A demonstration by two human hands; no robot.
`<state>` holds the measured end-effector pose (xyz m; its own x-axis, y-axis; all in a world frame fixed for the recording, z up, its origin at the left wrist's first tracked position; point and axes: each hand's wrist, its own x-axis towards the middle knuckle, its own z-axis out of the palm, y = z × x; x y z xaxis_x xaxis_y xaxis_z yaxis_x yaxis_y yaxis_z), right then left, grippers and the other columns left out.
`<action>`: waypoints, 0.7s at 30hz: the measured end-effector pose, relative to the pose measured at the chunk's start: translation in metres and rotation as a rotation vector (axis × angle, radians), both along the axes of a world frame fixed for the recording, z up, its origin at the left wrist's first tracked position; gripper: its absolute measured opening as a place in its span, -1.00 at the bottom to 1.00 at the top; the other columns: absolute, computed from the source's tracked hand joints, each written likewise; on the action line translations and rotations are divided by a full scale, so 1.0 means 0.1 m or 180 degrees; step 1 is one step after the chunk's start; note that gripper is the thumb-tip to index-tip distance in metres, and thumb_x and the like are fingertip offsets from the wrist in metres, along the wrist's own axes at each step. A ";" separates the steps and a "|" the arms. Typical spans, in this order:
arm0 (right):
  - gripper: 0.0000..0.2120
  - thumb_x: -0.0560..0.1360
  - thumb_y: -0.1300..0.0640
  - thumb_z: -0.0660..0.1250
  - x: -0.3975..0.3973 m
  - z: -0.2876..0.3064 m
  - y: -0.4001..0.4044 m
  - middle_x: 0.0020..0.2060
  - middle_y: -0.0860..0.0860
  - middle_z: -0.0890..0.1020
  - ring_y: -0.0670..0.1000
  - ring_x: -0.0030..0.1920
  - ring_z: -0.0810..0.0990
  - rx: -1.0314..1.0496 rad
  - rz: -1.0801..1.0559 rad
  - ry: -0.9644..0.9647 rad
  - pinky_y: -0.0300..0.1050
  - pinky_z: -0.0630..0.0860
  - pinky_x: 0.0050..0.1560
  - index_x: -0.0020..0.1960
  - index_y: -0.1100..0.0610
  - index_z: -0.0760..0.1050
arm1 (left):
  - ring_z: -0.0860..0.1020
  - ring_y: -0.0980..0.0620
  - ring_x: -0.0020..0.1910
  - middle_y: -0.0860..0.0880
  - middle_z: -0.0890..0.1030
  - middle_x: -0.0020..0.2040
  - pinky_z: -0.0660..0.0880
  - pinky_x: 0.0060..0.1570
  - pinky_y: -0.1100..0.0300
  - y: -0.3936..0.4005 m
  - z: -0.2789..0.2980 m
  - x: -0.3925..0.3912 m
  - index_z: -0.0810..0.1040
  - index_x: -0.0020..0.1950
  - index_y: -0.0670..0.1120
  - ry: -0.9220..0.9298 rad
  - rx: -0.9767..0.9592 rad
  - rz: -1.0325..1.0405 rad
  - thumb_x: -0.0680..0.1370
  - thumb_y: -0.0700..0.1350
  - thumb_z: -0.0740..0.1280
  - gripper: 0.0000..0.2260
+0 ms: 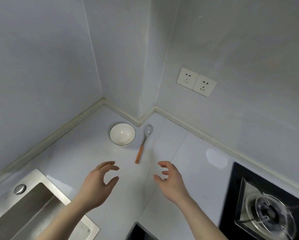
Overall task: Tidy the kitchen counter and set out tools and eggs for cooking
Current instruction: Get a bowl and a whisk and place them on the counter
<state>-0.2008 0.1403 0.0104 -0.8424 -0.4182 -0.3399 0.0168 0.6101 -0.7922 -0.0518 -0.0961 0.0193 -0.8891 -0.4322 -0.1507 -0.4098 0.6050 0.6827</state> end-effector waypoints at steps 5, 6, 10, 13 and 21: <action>-0.61 0.54 0.02 0.42 0.11 0.45 0.66 0.27 -0.25 0.46 -0.18 0.24 0.49 -0.0023 -0.0127 0.0283 -0.25 0.47 0.24 0.33 -0.15 0.44 | 0.50 0.30 0.13 0.34 0.44 0.35 0.35 0.10 0.37 0.54 0.45 -0.35 0.57 0.16 0.22 0.0253 -0.0087 -0.0542 0.56 -0.02 0.42 -0.78; -0.62 0.54 0.02 0.42 0.15 0.55 0.82 0.27 -0.26 0.46 -0.19 0.25 0.49 -0.0052 -0.0209 0.0349 -0.26 0.46 0.24 0.32 -0.16 0.44 | 0.50 0.31 0.14 0.33 0.45 0.35 0.34 0.08 0.40 0.67 0.55 -0.45 0.56 0.14 0.23 0.0314 -0.0100 -0.0696 0.56 -0.03 0.42 -0.79; -0.64 0.54 -0.01 0.41 0.41 0.90 1.52 0.26 -0.29 0.45 -0.23 0.26 0.47 -0.0132 -0.0559 0.0621 -0.30 0.45 0.21 0.29 -0.22 0.43 | 0.44 0.36 0.17 0.33 0.42 0.38 0.32 0.13 0.40 1.31 0.91 -0.73 0.58 0.19 0.19 0.0589 -0.0217 -0.1272 0.57 -0.03 0.42 -0.78; -0.61 0.53 -0.03 0.41 0.72 1.14 2.11 0.26 -0.30 0.44 -0.25 0.26 0.46 -0.0061 -0.0742 0.0859 -0.26 0.43 0.27 0.31 -0.24 0.42 | 0.44 0.34 0.26 0.36 0.41 0.38 0.32 0.18 0.35 1.93 1.10 -0.76 0.58 0.20 0.20 0.0772 -0.0243 -0.1664 0.57 -0.01 0.40 -0.78; -0.57 0.53 -0.01 0.43 2.12 1.57 4.00 0.25 -0.31 0.46 -0.26 0.28 0.46 0.0257 -0.1489 0.1173 -0.19 0.45 0.34 0.35 -0.21 0.43 | 0.41 0.33 0.31 0.30 0.41 0.39 0.21 0.29 0.46 3.88 1.46 -0.11 0.58 0.20 0.18 0.1041 -0.0212 -0.2817 0.56 -0.02 0.41 -0.77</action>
<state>0.0113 0.5408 0.1679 -0.9992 0.0404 -0.0058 0.0312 0.6627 -0.7482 -0.0624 0.2916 0.1649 -0.8921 0.4208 0.1647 0.4223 0.6464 0.6355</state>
